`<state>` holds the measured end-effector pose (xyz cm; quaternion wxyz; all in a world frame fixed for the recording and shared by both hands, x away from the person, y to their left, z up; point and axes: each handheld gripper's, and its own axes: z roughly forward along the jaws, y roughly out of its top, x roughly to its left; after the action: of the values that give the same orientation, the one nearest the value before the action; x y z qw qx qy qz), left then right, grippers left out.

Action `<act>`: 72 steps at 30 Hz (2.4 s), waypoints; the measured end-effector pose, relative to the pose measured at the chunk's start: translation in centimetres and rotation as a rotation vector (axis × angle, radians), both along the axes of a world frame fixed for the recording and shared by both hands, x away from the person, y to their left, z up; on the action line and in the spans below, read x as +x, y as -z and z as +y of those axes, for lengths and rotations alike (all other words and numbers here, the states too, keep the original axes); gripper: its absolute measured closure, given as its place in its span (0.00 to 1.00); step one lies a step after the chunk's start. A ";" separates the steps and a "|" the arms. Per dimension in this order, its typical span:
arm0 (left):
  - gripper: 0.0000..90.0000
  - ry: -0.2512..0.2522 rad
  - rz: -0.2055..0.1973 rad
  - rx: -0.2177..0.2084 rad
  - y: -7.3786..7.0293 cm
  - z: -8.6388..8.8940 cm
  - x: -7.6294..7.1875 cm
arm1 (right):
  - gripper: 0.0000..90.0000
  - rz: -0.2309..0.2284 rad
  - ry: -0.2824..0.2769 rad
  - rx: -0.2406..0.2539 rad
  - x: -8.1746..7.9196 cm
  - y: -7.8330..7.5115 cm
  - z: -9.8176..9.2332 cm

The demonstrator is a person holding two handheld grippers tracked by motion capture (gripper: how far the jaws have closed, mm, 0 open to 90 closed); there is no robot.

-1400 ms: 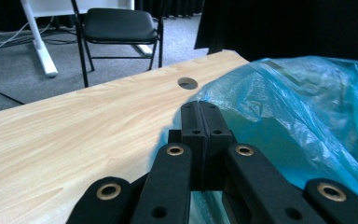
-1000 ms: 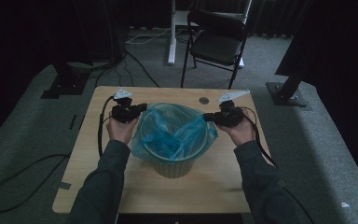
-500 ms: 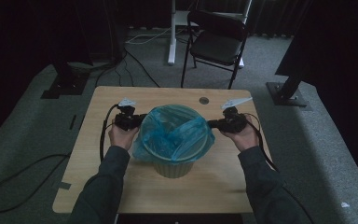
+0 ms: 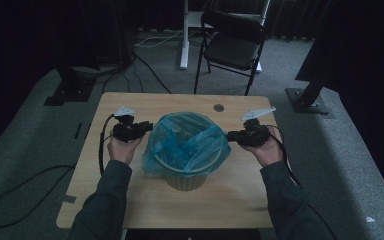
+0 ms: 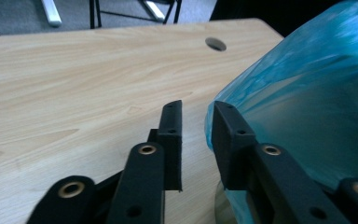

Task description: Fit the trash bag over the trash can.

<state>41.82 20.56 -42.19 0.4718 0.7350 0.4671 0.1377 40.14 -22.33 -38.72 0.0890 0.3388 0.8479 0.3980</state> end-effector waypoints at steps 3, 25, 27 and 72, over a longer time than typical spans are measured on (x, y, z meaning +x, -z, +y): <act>0.77 0.006 -0.019 -0.028 -0.7 0.7 -1.3 | 0.82 -0.018 -0.009 0.011 -0.8 -0.4 -0.3; 0.57 0.338 0.001 -0.072 0.5 1.0 -9.7 | 0.68 0.018 -0.245 0.077 -3.5 0.8 0.7; 0.56 0.359 0.006 -0.061 0.8 0.5 -9.8 | 0.68 0.020 -0.264 0.088 -3.5 0.8 0.8; 0.64 0.238 -0.072 0.010 -1.2 2.1 -10.2 | 0.87 0.055 -0.251 0.033 -3.4 1.8 0.4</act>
<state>31.60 22.62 -41.02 0.4977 0.7822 0.3586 0.1093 36.78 -21.96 -40.55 0.0096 0.2420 0.8791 0.4106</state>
